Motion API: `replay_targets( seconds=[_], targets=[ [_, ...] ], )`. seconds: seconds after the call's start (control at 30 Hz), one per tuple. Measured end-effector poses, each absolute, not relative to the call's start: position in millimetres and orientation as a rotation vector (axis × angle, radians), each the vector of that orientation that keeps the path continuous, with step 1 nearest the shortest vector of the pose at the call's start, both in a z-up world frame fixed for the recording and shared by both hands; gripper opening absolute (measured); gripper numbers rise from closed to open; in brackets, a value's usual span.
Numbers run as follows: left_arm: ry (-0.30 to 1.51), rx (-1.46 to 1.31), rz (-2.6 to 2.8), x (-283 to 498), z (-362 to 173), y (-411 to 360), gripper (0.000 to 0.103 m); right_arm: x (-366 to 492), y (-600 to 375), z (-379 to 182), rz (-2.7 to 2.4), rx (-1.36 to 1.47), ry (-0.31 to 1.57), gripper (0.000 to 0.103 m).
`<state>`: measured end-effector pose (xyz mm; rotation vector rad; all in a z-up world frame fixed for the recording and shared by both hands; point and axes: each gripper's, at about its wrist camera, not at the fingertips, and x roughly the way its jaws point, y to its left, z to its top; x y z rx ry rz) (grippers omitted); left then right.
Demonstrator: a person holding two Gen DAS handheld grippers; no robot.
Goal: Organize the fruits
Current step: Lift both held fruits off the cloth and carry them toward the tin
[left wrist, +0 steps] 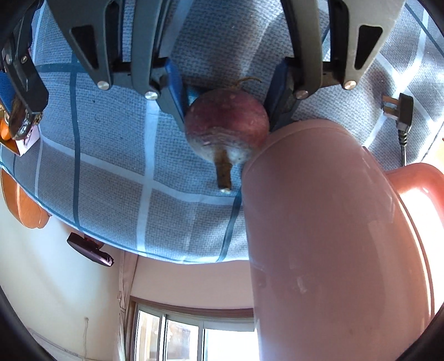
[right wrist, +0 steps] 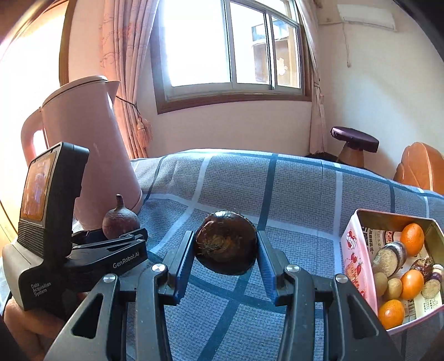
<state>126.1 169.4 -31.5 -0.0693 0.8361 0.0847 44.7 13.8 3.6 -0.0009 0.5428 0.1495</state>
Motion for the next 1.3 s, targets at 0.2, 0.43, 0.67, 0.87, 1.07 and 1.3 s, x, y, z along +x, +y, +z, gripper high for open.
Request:
replay_targets(
  seconds=[0.2, 0.43, 0.67, 0.87, 1.07, 1.3],
  targets=[
    [0.703, -0.011, 0.123, 104, -15, 159, 0.054, 32, 16, 10, 0.142, -0.031, 0.468, 0.046],
    [0.623, -0.008, 0.153, 91, -4, 161, 0.054, 28, 13, 12, 0.130, -0.021, 0.452, 0.046],
    [0.601, -0.024, 0.159, 84, -3, 167, 0.054, 18, 9, 13, 0.118, -0.017, 0.442, 0.046],
    [0.570, -0.012, 0.156, 71, -1, 152, 0.054, 11, 2, 14, 0.113, -0.003, 0.440, 0.046],
    [0.547, -0.009, 0.152, 55, 0, 148, 0.054, 6, -1, 15, 0.109, -0.002, 0.436, 0.046],
    [0.526, -0.005, 0.160, 41, 5, 143, 0.054, 0, -5, 15, 0.106, -0.002, 0.433, 0.046]
  ],
)
